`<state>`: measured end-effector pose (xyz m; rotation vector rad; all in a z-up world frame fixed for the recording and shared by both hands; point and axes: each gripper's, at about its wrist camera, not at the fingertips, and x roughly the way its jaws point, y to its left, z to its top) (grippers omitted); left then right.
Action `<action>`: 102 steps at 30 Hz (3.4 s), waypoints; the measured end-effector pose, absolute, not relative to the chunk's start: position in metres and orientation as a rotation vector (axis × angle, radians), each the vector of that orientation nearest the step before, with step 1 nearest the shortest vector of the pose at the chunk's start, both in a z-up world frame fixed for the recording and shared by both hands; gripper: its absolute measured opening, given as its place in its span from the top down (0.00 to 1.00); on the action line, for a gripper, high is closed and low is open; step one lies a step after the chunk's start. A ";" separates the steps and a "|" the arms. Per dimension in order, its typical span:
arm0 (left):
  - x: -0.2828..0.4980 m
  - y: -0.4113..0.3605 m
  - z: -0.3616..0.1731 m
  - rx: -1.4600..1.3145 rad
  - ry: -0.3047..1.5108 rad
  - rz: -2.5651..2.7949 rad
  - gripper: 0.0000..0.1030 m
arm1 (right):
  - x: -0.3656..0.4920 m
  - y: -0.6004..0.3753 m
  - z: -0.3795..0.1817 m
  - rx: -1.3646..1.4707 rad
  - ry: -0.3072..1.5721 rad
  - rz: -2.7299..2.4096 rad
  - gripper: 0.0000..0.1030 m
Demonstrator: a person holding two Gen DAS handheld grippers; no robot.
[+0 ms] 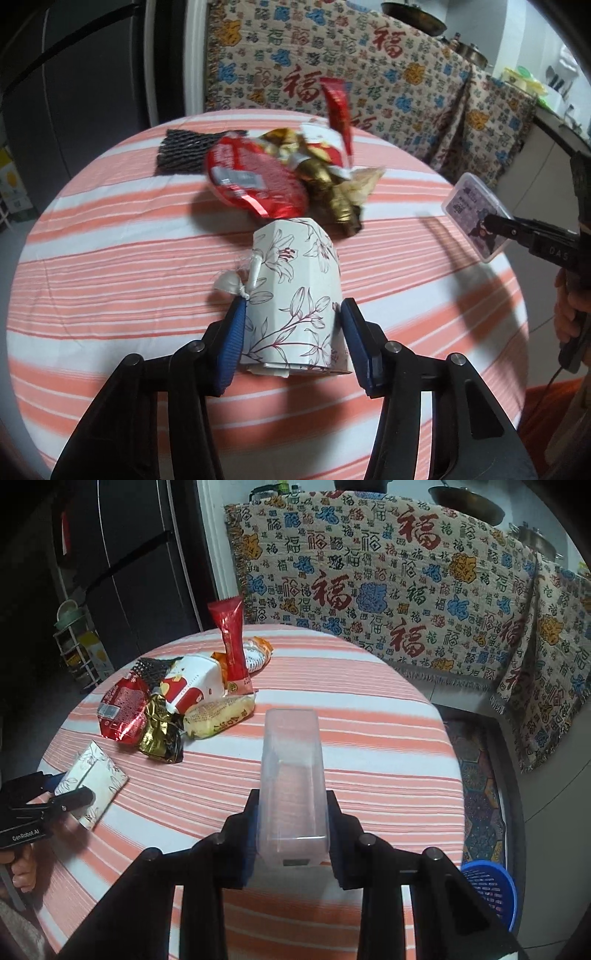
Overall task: Collect trash
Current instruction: 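Carry the paper cup and clear box over the blue wastebasket with both tools, then open both tools to drop the cup and box into the wastebasket, then move both tools back over the table toward the remaining wrappers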
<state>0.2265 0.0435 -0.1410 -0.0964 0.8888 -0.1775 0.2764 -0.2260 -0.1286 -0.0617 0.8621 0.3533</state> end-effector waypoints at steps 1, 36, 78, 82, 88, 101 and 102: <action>0.226 0.038 -0.139 -0.101 0.885 -0.190 0.49 | 0.273 -0.232 -0.124 -0.054 0.854 0.346 0.69; 0.252 -0.375 -0.159 0.081 0.930 -0.749 0.49 | 0.203 -0.567 -0.157 0.206 0.945 -0.149 0.69; 0.218 -0.225 -0.131 0.071 0.866 -0.509 0.05 | 0.214 -0.524 -0.127 0.070 0.782 -0.120 0.40; 0.215 -0.140 -0.148 0.068 0.911 -0.325 0.05 | 0.220 -0.451 -0.119 0.001 0.773 0.005 0.35; 0.213 -0.041 -0.163 0.025 0.932 -0.098 0.05 | 0.227 -0.333 -0.130 -0.089 0.830 0.235 0.34; 0.233 0.050 -0.178 -0.030 0.957 0.080 0.00 | 0.242 -0.200 -0.169 -0.194 0.911 0.411 0.32; 0.235 0.051 -0.178 -0.031 0.956 0.082 0.00 | 0.243 -0.198 -0.170 -0.195 0.906 0.405 0.31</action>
